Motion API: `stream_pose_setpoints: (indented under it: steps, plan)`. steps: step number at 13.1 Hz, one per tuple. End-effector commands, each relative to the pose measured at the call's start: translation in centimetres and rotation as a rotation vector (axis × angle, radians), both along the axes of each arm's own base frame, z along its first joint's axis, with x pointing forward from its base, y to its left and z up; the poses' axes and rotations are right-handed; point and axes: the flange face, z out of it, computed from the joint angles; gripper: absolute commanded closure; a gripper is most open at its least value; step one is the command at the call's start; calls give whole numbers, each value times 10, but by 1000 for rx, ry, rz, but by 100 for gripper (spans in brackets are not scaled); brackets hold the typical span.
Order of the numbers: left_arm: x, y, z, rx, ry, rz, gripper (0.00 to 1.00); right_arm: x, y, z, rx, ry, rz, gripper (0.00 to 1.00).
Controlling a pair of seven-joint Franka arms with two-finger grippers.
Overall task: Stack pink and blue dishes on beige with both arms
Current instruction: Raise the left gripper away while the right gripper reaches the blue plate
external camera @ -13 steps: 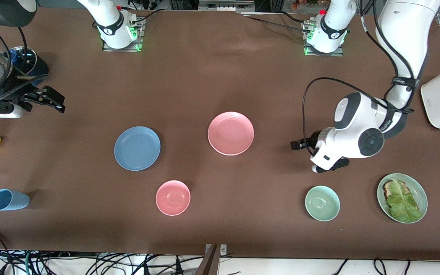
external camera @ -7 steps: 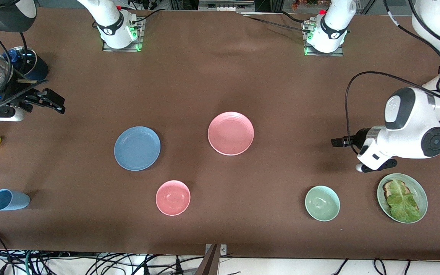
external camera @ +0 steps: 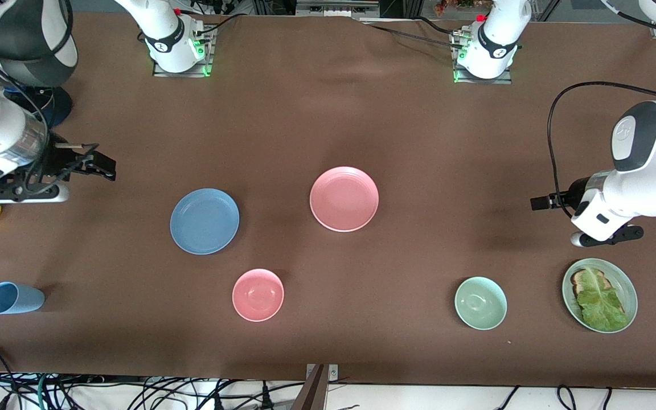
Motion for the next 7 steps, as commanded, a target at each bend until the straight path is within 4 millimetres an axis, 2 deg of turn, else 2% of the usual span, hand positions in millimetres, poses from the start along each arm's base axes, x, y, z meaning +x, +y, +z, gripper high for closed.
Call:
stream_pose_setpoints:
  steps: [1, 3, 4, 5, 7]
  plan:
    - [-17, 7, 44, 50, -42, -87, 0, 24, 4, -50, 8, 1, 25, 0]
    - [-29, 6, 65, 62, -49, -91, 0, 38, 6, -85, 16, -12, 25, 0]
    - [-33, 14, 76, 20, -63, -51, 0, 44, 10, -107, 20, -14, 27, 0]
    - [-37, 13, 90, -16, -88, -29, 0, 50, 13, -130, 29, -14, 27, 0]
    - [-44, 14, 103, -17, -91, -17, 0, 55, 15, -170, 46, -7, 18, 0]
